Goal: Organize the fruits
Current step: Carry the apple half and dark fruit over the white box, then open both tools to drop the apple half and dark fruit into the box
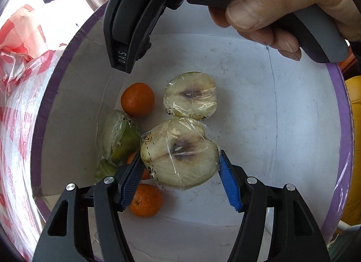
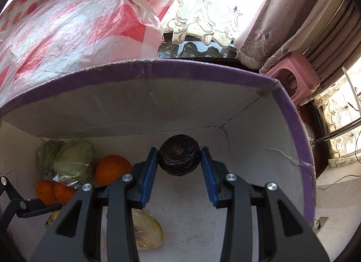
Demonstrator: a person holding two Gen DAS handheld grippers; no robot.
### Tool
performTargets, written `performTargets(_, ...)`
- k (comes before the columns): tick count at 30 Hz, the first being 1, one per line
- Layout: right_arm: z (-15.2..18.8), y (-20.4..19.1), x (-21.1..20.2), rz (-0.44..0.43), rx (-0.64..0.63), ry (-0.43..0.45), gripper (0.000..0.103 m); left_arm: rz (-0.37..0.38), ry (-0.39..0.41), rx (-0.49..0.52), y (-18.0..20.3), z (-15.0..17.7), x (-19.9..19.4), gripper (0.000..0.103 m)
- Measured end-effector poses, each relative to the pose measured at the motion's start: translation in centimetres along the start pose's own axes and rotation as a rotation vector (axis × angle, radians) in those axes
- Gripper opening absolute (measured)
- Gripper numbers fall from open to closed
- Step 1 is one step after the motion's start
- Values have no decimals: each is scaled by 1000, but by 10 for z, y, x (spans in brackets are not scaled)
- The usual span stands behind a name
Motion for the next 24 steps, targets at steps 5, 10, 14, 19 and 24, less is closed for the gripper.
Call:
performTargets(5,2,-3,12,0,-3,-18,40,-14,-2,-17,-4,-7,3,62)
performTargets(10,1,-5,15,5,-7,-19,47,-21,-1,-48,-4,-10,2,63)
performTargets(14,2,-6,12,16,-20,-15,51,-26,5,-70,-7,-9,2,63)
performTargets(19,5,-8,8,32,-23,-8,58,-33,22,-94,-8,-8,-2,76)
performTargets(24,7,-9,-2,40,-14,9,63,-37,35,-104,-9,-8,-5,77)
Point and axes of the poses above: each gripper's, at about its wrist camera, not at the fingertips, and x roughly the way its jaws point, y to its right, z to its underside, the point moved 6 cm from there along x, roughly the way its jaws point, and after that the axes turned 2 degrees about -y, right-handed, at the moved point
